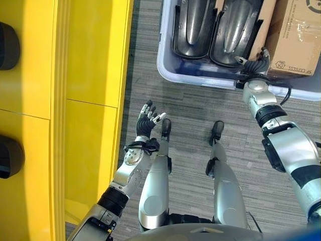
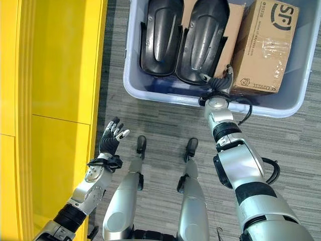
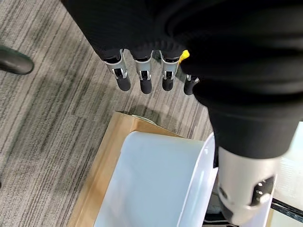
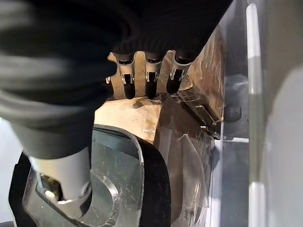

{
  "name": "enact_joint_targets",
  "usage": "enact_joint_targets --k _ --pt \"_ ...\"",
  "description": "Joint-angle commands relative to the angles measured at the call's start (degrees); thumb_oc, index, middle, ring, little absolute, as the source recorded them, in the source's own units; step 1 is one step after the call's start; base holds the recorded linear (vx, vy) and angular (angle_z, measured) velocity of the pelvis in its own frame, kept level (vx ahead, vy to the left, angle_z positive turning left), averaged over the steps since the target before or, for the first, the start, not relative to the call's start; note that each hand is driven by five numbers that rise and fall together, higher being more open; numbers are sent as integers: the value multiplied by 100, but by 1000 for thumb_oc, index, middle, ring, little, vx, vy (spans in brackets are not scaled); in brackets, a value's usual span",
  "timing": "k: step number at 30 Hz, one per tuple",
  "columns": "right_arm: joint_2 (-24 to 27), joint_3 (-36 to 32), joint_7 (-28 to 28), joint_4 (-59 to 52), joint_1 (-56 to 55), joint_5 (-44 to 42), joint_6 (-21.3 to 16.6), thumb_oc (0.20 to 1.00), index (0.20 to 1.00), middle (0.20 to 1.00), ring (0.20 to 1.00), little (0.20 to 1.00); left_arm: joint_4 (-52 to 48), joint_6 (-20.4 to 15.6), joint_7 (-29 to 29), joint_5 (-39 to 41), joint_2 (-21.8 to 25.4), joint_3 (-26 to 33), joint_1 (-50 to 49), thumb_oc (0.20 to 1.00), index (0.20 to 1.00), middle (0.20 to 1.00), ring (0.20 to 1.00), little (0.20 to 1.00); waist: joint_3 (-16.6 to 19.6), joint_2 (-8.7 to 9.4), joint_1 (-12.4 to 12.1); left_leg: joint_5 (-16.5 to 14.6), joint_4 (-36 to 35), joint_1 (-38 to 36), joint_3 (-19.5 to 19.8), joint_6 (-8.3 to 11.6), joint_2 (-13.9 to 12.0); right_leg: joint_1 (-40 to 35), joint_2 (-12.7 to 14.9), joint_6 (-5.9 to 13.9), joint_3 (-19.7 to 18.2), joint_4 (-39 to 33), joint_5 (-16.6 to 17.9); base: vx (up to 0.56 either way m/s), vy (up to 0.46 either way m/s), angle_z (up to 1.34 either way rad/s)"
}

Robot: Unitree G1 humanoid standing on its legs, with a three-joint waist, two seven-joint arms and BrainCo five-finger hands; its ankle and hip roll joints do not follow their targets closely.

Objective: Move parts from the plastic box to the shelf.

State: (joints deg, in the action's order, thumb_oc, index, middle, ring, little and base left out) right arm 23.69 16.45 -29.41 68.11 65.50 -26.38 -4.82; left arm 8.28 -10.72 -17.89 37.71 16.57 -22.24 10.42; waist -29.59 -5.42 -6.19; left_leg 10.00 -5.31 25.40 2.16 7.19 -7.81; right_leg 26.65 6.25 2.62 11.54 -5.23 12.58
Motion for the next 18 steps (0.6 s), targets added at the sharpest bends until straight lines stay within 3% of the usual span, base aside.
enact_joint_targets --k 1,18 --pt "251 19 7 133 595 -206 -171 1000 1000 1000 1000 1000 -413 -276 -17 90 199 -321 21 1000 1000 1000 1000 1000 -20 -70 -69 -255 96 -112 20 36 -159 119 932 788 -105 1023 -759 19 -23 6" --pt "1121 -29 -387 501 1179 -181 -81 1000 1000 1000 1000 1000 -646 -259 -25 158 368 -344 63 1000 1000 1000 1000 1000 -20 -93 -87 -517 744 559 18 91 -82 254 1113 815 249 1198 -898 13 -17 12"
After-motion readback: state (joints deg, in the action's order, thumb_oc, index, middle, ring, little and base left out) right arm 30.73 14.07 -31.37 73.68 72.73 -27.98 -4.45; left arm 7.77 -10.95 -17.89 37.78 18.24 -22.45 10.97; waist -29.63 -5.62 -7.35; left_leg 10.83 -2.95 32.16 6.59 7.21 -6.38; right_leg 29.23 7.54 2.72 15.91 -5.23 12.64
